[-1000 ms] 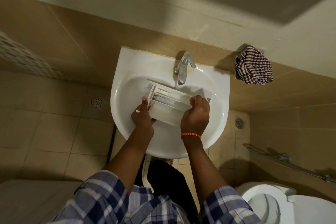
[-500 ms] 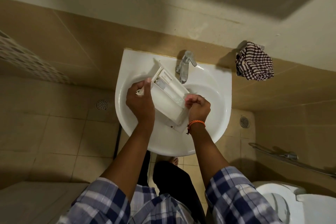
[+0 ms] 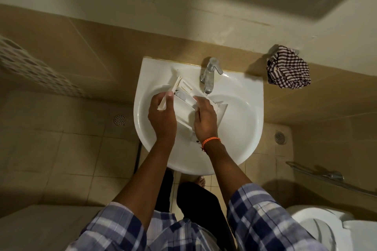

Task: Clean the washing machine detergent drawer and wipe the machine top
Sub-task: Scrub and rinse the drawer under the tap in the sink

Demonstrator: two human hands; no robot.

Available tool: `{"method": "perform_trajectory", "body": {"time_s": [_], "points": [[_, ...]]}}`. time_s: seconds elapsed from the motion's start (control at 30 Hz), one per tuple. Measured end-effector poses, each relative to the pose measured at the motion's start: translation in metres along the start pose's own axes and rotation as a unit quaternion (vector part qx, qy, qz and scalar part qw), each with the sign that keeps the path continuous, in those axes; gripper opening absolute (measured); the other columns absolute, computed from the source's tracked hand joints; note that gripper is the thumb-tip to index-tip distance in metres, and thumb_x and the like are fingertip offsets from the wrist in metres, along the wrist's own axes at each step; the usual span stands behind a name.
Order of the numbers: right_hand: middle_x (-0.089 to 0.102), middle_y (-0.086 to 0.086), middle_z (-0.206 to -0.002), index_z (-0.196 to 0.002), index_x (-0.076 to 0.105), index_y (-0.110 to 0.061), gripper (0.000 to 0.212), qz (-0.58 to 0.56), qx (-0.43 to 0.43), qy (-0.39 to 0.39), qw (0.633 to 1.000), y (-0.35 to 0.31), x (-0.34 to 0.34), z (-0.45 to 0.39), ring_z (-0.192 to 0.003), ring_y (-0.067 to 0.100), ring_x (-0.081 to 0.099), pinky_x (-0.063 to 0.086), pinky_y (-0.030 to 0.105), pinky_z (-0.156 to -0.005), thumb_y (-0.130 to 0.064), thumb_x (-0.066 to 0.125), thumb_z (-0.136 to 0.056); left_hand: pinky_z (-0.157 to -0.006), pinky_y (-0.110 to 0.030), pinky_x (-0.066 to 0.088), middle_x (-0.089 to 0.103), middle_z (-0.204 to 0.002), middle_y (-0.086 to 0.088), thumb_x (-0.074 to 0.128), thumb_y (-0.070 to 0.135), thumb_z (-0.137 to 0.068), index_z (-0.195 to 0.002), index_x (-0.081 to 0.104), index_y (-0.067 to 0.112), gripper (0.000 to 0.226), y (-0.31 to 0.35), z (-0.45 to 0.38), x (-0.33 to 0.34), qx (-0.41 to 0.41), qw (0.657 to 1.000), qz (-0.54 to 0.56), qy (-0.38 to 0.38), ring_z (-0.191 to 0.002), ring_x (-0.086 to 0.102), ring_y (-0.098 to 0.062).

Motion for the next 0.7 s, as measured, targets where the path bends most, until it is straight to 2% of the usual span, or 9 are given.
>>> {"method": "perform_trajectory", "body": {"time_s": [0.07,0.13,0.23,0.33,0.43,0.5,0.53,0.6,0.7], "points": [[0.059,0.006,-0.146,-0.144,0.059,-0.015,0.041,-0.001,-0.016,-0.03,0.999,0.005,0.0,0.005,-0.132,0.014,0.051,0.036,0.022,-0.117,-0.008,0.041,-0.108,-0.109,-0.042,0.058,0.077,-0.113,0.018,0.075,0.045,-0.1,-0.125,0.077,0.024,0.033,-0.009,-0.003,-0.006,-0.03,0.999,0.028,0.002,-0.111,0.071,0.001],[0.061,0.006,-0.141,-0.138,0.064,-0.013,0.04,0.018,-0.009,-0.017,1.0,0.02,-0.009,0.009,-0.13,0.019,0.053,0.044,0.037,-0.117,-0.002,0.046,-0.104,-0.104,-0.049,0.061,0.079,-0.112,0.017,0.078,0.047,-0.097,-0.118,0.079,0.032,0.026,-0.018,-0.006,-0.012,-0.062,0.997,0.051,0.014,-0.112,0.074,-0.008],[0.06,0.009,-0.134,-0.133,0.066,-0.012,0.043,0.1,0.019,0.044,0.994,0.032,-0.029,0.014,-0.126,0.029,0.052,0.049,0.049,-0.108,-0.001,0.063,-0.091,-0.095,-0.052,0.065,0.08,-0.106,0.014,0.078,0.046,-0.097,-0.097,0.08,0.039,0.007,-0.029,-0.003,-0.018,-0.121,0.988,0.085,0.035,-0.111,0.074,-0.015],[0.054,0.011,-0.14,-0.139,0.059,-0.016,0.06,0.144,0.119,0.145,0.972,0.042,-0.062,0.02,-0.128,0.033,0.049,0.045,0.048,-0.107,-0.014,0.076,-0.082,-0.077,-0.042,0.069,0.078,-0.117,0.003,0.075,0.046,-0.099,-0.104,0.078,0.034,0.013,-0.041,0.004,-0.022,-0.195,0.973,0.118,0.04,-0.113,0.074,-0.022],[0.053,0.009,-0.144,-0.152,0.046,-0.016,0.076,-0.087,0.283,0.126,0.947,0.075,-0.071,0.023,-0.131,0.033,0.054,0.045,0.046,-0.112,-0.026,0.084,-0.086,-0.071,-0.045,0.067,0.074,-0.116,0.0,0.073,0.047,-0.101,-0.107,0.072,0.033,0.015,-0.055,0.012,-0.021,-0.274,0.948,0.163,0.026,-0.107,0.073,-0.022],[0.058,0.001,-0.144,-0.157,0.042,-0.023,0.09,-0.291,0.384,0.02,0.876,0.087,-0.053,0.03,-0.13,0.026,0.059,0.046,0.047,-0.116,-0.049,0.087,-0.083,-0.072,-0.05,0.067,0.075,-0.116,-0.003,0.072,0.048,-0.1,-0.121,0.071,0.027,0.03,-0.061,0.02,-0.015,-0.314,0.931,0.184,0.002,-0.105,0.074,-0.026],[0.058,-0.003,-0.147,-0.158,0.041,-0.028,0.101,-0.325,0.398,-0.023,0.857,0.087,-0.051,0.033,-0.133,0.024,0.059,0.044,0.051,-0.118,-0.064,0.087,-0.076,-0.073,-0.051,0.066,0.075,-0.114,-0.004,0.072,0.049,-0.1,-0.127,0.07,0.022,0.038,-0.065,0.024,-0.011,-0.333,0.923,0.192,-0.008,-0.102,0.074,-0.026],[0.053,-0.007,-0.154,-0.16,0.036,-0.038,0.11,-0.314,0.392,-0.073,0.862,0.084,-0.057,0.035,-0.138,0.025,0.053,0.042,0.059,-0.118,-0.079,0.08,-0.068,-0.075,-0.054,0.065,0.074,-0.116,-0.005,0.071,0.049,-0.101,-0.127,0.069,0.019,0.04,-0.072,0.03,-0.003,-0.364,0.907,0.208,-0.028,-0.102,0.073,-0.027],[0.044,-0.004,-0.161,-0.165,0.025,-0.039,0.109,-0.285,0.383,-0.044,0.878,0.085,-0.076,0.031,-0.142,0.027,0.048,0.042,0.058,-0.117,-0.074,0.071,-0.073,-0.082,-0.06,0.065,0.072,-0.133,-0.011,0.073,0.051,-0.099,-0.129,0.068,0.02,0.043,-0.084,0.04,0.012,-0.408,0.88,0.232,-0.078,-0.118,0.071,-0.035]]}}
Point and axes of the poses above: each hand's wrist, its own z-axis away from the middle knuckle, its own x-axis out of the palm, y = z × x, the point moved 8 cm from there along -z, towards the middle knuckle
